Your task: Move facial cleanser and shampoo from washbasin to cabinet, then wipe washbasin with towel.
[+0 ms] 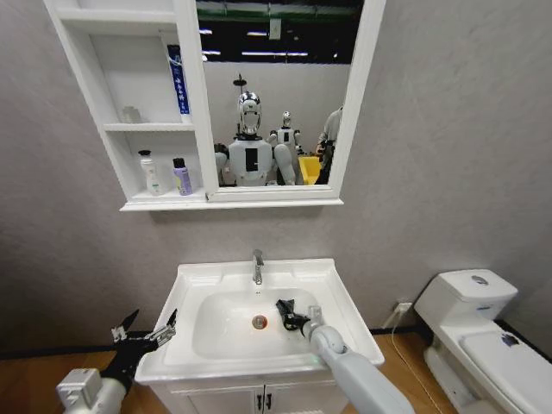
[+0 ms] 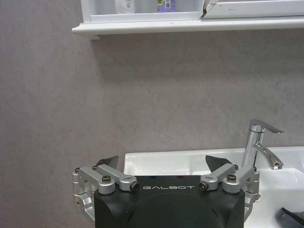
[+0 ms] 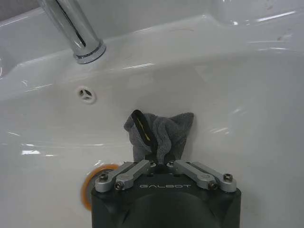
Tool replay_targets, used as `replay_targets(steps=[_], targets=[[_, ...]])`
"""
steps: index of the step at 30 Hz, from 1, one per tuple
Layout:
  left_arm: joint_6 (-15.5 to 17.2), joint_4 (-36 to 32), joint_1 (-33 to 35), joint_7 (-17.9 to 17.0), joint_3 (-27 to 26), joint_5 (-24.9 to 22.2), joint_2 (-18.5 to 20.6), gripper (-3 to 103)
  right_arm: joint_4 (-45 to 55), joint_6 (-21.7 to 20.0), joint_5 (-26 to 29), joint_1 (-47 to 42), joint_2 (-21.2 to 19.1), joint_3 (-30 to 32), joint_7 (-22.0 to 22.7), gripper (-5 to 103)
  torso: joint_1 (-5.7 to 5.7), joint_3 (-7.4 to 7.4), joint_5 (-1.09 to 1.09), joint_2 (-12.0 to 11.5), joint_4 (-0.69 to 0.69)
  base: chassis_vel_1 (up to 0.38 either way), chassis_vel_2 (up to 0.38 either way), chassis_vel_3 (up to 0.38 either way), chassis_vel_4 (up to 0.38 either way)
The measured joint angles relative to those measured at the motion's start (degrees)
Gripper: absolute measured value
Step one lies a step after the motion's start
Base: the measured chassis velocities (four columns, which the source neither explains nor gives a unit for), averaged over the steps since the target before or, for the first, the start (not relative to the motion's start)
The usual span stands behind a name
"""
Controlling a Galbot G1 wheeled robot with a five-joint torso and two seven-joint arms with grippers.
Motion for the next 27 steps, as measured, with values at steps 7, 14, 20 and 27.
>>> replay_targets(steps=[7,14,20,27], targets=[[0.0,0.0,0.0,0.0,0.0,0.0,0.0,100,-3.2,-0.3,2.1,1.7,4.0,-3.4,0.8,5,0.0,0.0,-0.01,0.0,0.0,0.0,0.0,0.0,0.0],[0.0,0.0,0.0,0.0,0.0,0.0,0.0,100,-5.2,0.2,0.3,1.8,7.3,-4.5,-0.4,5,0.0,-0.01,-0.01,0.0,-0.02,0.0,0.0,0.0,0.0],[0.0,0.0,0.0,0.0,0.0,0.0,0.0,100,-2.1,0.4,0.6,2.5,8.9,-7.4,-0.8,5,0.0,-0.01,0.0,0.0,0.0,0.0,0.0,0.0,0.0],[0.0,0.0,0.0,0.0,0.0,0.0,0.0,100,-1.0,0.1,0.9,1.1,7.8,-8.1,-0.2,5,0.0,-0.01,0.0,0.0,0.0,0.0,0.0,0.0,0.0]])
